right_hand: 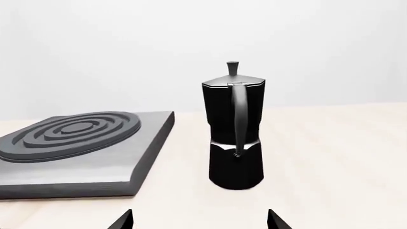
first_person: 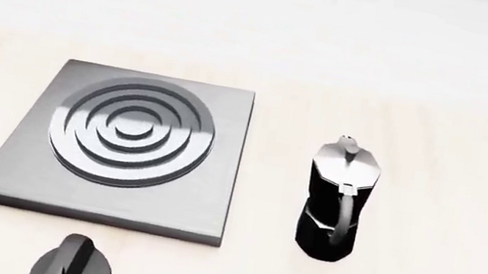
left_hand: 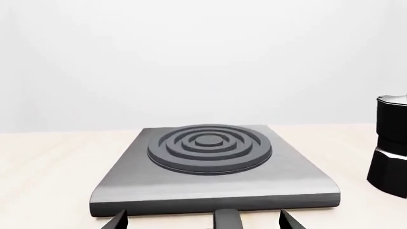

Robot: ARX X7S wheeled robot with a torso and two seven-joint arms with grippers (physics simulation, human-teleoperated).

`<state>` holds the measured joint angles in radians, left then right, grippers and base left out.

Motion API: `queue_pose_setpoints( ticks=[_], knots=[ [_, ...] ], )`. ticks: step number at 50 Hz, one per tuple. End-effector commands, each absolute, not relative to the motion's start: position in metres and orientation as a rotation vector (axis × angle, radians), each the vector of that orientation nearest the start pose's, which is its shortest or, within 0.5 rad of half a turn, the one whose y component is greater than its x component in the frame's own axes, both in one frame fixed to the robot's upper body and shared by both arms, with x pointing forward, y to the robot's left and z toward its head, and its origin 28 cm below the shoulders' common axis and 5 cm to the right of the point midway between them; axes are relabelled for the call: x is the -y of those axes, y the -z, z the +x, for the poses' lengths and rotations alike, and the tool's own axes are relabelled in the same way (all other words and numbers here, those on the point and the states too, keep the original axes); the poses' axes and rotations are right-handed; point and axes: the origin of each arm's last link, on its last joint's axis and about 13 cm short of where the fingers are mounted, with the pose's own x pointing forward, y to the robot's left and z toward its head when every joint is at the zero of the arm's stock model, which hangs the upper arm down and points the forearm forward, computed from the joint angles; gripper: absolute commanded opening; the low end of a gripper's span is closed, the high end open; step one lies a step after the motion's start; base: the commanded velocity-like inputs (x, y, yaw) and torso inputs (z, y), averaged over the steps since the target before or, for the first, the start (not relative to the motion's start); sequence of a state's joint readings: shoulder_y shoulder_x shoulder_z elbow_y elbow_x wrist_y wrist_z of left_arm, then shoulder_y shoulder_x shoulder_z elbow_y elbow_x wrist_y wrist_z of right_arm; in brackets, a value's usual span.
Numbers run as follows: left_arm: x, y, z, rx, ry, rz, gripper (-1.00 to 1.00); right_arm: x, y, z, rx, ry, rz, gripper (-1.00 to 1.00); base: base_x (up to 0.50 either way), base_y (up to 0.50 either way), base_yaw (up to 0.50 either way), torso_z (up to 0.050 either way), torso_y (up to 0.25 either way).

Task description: Put the moka pot on the stove.

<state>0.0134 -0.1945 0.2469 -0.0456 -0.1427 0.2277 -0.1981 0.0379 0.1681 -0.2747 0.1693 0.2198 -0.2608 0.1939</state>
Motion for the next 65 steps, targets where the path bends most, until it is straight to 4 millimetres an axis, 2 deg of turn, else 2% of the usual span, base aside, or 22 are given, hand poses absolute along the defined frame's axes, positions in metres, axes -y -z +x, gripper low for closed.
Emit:
queue_pose_setpoints(
  ticks=[1,14,28,65],
  knots=[
    [-0.204,-0.01,0.203,0.112,0.043,0.004,1.0,0.087,0.003,0.212,0.081,-0.046,0.056,1.0,0.2,0.0,0.0,0.0,0.0],
    [-0.203,-0.01,0.204,0.113,0.043,0.003,1.0,0.088,0.003,0.212,0.08,-0.04,0.056,1.0,0.2,0.0,0.0,0.0,0.0],
    [-0.203,-0.01,0.203,0.114,0.043,0.003,1.0,0.086,-0.015,0.207,0.159,-0.062,0.073,1.0,0.04,0.0,0.0,0.0,0.0],
    [-0.204,-0.012,0.205,0.117,0.043,0.003,1.0,0.083,-0.015,0.207,0.161,-0.078,0.087,1.0,0.0,0.11,0.0,0.0,0.0]
  ],
)
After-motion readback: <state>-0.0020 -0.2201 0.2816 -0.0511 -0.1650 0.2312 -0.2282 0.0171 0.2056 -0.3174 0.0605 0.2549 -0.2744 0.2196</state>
